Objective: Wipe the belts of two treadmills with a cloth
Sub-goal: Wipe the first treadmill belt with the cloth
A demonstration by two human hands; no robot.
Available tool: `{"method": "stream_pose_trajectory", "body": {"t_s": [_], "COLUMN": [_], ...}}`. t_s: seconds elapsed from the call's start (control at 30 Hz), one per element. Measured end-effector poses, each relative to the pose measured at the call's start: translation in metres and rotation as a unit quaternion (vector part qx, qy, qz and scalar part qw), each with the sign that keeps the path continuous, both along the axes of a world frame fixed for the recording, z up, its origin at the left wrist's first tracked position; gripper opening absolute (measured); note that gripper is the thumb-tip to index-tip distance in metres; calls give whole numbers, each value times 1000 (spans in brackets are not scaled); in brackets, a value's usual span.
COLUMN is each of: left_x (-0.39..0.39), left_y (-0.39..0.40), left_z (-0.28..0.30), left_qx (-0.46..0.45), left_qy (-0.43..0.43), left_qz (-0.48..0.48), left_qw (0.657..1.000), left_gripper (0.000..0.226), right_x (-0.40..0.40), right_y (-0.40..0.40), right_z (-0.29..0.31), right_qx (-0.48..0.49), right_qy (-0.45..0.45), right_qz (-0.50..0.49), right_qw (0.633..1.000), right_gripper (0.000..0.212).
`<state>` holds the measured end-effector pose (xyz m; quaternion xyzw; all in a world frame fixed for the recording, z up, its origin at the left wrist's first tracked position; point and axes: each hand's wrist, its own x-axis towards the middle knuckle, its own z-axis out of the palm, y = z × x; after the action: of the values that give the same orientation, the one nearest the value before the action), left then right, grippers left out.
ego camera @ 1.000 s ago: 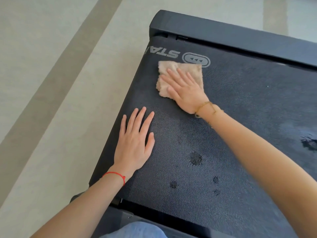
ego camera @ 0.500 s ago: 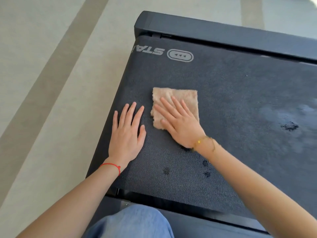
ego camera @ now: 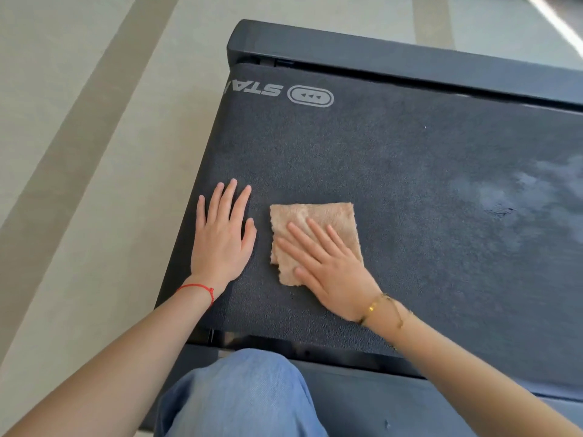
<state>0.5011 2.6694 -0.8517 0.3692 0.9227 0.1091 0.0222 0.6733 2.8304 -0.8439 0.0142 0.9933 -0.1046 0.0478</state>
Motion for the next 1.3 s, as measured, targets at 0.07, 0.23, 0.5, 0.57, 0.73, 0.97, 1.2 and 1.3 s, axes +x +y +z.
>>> {"method": "stream_pose_trajectory", "body": {"t_s": [0.07,0.23,0.5,0.57,0.73,0.97,1.2,1.3], "left_x": [-1,-1,1,0,1,2,-4,-8], "left_y": [-1,0,-1,-1,0,4,26,40], "left_z": [-1,-2,-3,-2,0,2,2,1], "left_qx": [0,2,12,13,4,-6,-10,-24], "left_qy": [0,6,12,11,6,-3,-16,-18], "left_qz": [-2,2,-4,-6,-5,-2,-14,-11], "left_qw": [1000,1000,1000,1000,1000,1000,1000,999], "left_gripper": [57,55,55,54,54,55,56,57], "right_x": [1,-41,33,43,28,13,42,7], "right_y": [19,67,-30,-19,46,2,20,75], "right_z": [0,7,-4,0,9,8,5,7], "right_qx": [8,-19,0,1,-3,5,-9,-10], "right_qy": [-6,-18,16,5,-22,-25,-15,-6], "right_qz": [-16,-188,-3,-23,-195,-131,-95,-201], "right_qw": [1000,982,1000,1000,981,991,995,979], "right_gripper": [52,52,52,52,53,53,53,53]}}
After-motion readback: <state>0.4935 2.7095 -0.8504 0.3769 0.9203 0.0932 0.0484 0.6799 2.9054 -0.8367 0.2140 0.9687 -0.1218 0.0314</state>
